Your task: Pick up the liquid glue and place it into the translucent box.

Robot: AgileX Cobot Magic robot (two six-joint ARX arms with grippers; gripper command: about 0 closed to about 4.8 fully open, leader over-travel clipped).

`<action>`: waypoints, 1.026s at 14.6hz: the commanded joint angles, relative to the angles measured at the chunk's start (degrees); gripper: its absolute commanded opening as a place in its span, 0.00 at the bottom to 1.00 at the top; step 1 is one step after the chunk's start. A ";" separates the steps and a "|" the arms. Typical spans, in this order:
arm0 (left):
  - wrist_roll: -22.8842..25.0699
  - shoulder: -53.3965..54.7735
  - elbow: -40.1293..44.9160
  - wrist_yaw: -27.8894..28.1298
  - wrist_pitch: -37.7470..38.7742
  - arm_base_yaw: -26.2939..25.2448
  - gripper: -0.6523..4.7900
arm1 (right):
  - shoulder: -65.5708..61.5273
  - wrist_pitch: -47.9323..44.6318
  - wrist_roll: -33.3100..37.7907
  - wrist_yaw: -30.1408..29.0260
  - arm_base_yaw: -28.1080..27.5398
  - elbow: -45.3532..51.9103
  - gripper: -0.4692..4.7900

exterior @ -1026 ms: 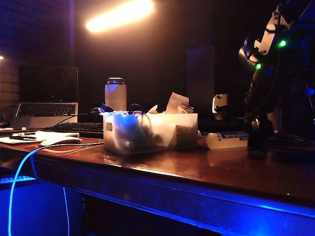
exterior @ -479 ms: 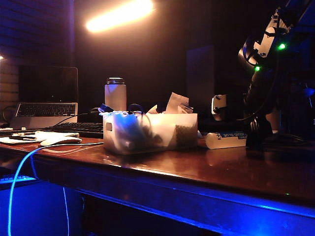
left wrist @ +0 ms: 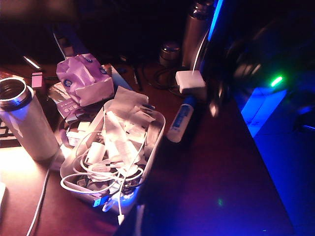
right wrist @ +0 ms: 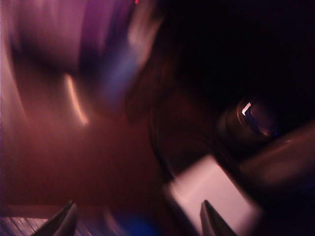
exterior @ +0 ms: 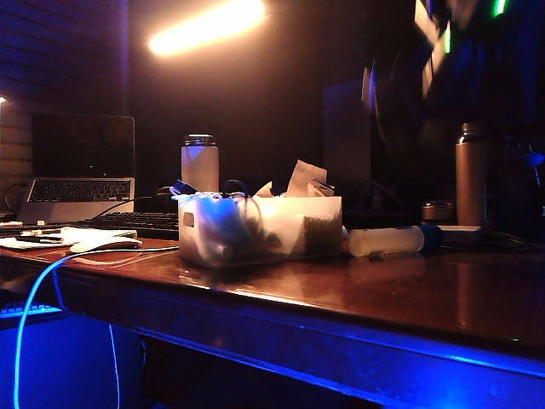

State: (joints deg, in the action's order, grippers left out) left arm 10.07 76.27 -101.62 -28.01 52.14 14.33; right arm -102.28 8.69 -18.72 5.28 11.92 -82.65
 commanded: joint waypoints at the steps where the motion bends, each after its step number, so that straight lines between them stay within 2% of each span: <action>1: -0.87 -0.20 -0.24 -1.18 -0.31 0.00 0.11 | 1.09 -8.57 44.39 -4.22 0.07 0.02 0.72; 2: -1.09 -0.20 -0.24 -2.10 -0.37 0.00 0.11 | 0.85 -9.49 59.49 -3.82 0.04 0.02 0.72; 4: -1.09 -0.20 -0.24 -2.29 -0.31 0.00 0.11 | -0.83 -9.40 85.61 1.16 -0.04 0.04 0.72; 5: -1.09 -0.20 -0.24 -2.93 -0.33 0.00 0.11 | -2.16 -8.96 91.93 0.79 -0.13 0.04 0.72; 6: -1.07 -0.20 -0.24 -3.56 -0.33 0.00 0.11 | -3.50 -7.65 93.90 -0.17 -0.15 0.04 0.72; 11: -1.07 -0.20 -0.24 -4.33 -0.37 0.00 0.11 | -7.78 2.71 94.16 -0.02 -0.20 0.04 0.72; 15: -1.07 -0.20 -0.24 -4.35 -0.44 0.00 0.11 | -7.69 4.92 94.16 -2.84 -0.17 0.04 0.70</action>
State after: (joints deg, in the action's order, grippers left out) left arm 9.15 76.27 -101.62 -31.94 52.16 14.33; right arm -110.48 12.62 75.26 2.72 11.75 -82.41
